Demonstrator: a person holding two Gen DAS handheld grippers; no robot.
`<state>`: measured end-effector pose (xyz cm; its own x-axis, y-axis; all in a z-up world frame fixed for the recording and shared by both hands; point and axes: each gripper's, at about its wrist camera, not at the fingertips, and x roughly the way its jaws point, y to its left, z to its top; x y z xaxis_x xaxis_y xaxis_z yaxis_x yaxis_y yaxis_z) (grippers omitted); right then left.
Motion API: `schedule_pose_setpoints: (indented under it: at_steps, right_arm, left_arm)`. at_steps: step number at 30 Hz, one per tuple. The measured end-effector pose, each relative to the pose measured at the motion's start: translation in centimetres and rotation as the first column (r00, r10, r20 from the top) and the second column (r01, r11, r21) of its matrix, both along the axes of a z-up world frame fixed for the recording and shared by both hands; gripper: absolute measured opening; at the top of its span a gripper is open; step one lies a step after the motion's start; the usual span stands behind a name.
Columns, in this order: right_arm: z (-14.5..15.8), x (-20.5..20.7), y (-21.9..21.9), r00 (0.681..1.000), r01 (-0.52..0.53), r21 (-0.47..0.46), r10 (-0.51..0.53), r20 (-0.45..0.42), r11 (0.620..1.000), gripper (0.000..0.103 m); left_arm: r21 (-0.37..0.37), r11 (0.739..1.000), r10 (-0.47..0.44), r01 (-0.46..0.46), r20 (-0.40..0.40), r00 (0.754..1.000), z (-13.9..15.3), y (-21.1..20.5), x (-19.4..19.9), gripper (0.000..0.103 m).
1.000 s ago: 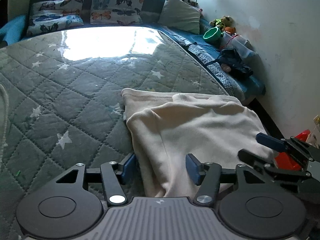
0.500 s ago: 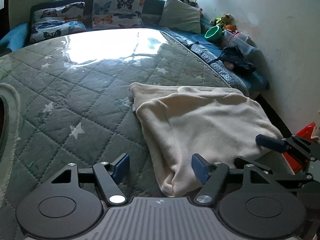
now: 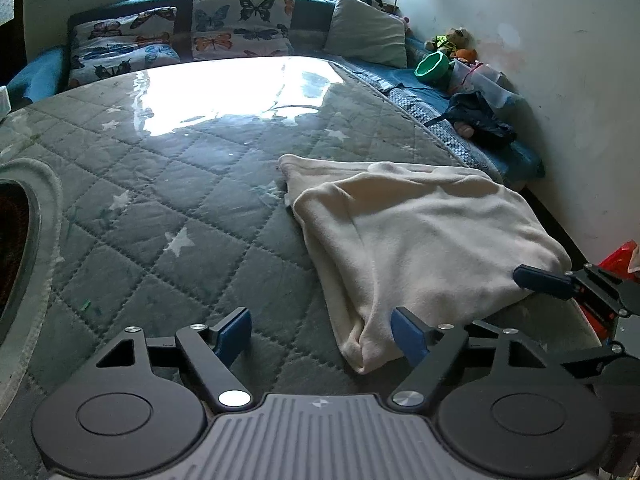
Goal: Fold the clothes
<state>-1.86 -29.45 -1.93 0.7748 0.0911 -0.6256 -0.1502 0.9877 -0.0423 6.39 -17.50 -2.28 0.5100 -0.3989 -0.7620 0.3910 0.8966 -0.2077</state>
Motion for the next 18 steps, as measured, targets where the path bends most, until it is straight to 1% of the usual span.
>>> schedule_pose_setpoints:
  at_steps: [3, 4, 5, 9, 12, 14, 18]
  right_arm:
    - [0.5, 0.1, -0.2, 1.0, 0.002, 0.006, -0.002, 0.02, 1.0, 0.078]
    - [0.7, 0.2, -0.3, 1.0, 0.007, 0.005, -0.007, 0.027, 1.0, 0.08]
    - [0.8, 0.4, -0.5, 0.999, 0.016, 0.003, -0.016, 0.031, 1.0, 0.084]
    - [0.2, 1.2, -1.0, 0.999, 0.036, 0.007, -0.036, -0.001, 0.999, 0.086]
    - [0.0, 1.2, -1.2, 0.999, 0.039, 0.014, -0.039, -0.002, 0.999, 0.09]
    - [-0.1, 1.2, -1.2, 0.999, 0.042, 0.023, -0.042, -0.002, 0.999, 0.097]
    - [-0.4, 1.3, -1.1, 0.999, 0.046, 0.029, -0.046, -0.004, 0.999, 0.101]
  left_arm:
    - [0.004, 1.0, 0.011, -0.011, 0.002, 1.0, 0.0, 0.3, 0.0, 0.08]
    - [0.004, 1.0, 0.015, -0.015, -0.001, 1.0, 0.0, 0.4, 0.1, 0.08]
    - [0.004, 1.0, 0.019, -0.019, -0.003, 1.0, -0.1, 0.5, 0.1, 0.08]
    - [0.01, 1.0, 0.022, -0.022, -0.002, 1.0, -0.1, 0.6, 0.0, 0.08]
    - [0.005, 1.0, 0.024, -0.024, -0.004, 1.0, 0.1, 0.8, 0.0, 0.08]
    - [0.002, 1.0, 0.025, -0.025, -0.006, 1.0, 0.1, 0.9, 0.0, 0.08]
    - [-0.001, 1.0, 0.023, -0.023, -0.004, 1.0, 0.3, 1.1, -0.2, 0.08]
